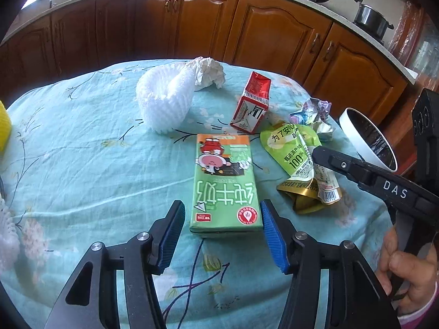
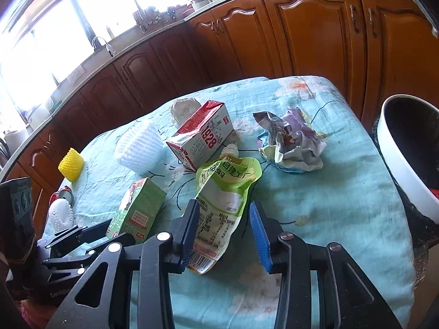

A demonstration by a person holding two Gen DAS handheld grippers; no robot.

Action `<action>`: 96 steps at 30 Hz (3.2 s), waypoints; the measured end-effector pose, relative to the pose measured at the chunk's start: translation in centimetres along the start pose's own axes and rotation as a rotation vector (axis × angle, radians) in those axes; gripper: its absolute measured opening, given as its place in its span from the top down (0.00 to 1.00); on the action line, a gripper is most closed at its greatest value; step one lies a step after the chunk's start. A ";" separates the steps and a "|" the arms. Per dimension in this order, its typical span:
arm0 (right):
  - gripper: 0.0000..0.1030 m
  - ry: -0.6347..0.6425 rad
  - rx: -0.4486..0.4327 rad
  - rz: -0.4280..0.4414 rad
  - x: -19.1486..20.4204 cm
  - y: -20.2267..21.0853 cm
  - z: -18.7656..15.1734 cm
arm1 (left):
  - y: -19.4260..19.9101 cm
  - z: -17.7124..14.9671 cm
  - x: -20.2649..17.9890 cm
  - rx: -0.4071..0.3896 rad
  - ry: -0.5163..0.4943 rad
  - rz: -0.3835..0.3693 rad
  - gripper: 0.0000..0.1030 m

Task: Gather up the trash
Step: 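Grasp the green milk carton with left tool while right tool grasps green drink pouch, then carry carton and pouch over the white bin and open both tools to drop them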

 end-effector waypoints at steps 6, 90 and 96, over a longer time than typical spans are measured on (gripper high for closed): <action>0.65 -0.010 0.014 -0.002 0.2 -0.6 0.7 | 0.2 0.3 -0.6 -0.028 0.013 0.025 0.30; 0.97 -0.223 -0.192 -0.254 -23.3 11.6 7.2 | -13.8 13.9 -26.2 0.009 -0.393 -0.224 0.53; 0.97 -0.230 -0.171 -0.263 -23.8 10.8 7.3 | -15.4 14.7 -27.1 0.027 -0.400 -0.219 0.53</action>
Point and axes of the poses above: each gripper's, at about its wrist camera, not at the fingertips, and y roughly against the way its jaws point, x to its left, z to its top, the point moved 1 cm from there along -y, roughly the way its jaws point, and after that the axes turned 8 degrees about -y, right-handed, at the moved point
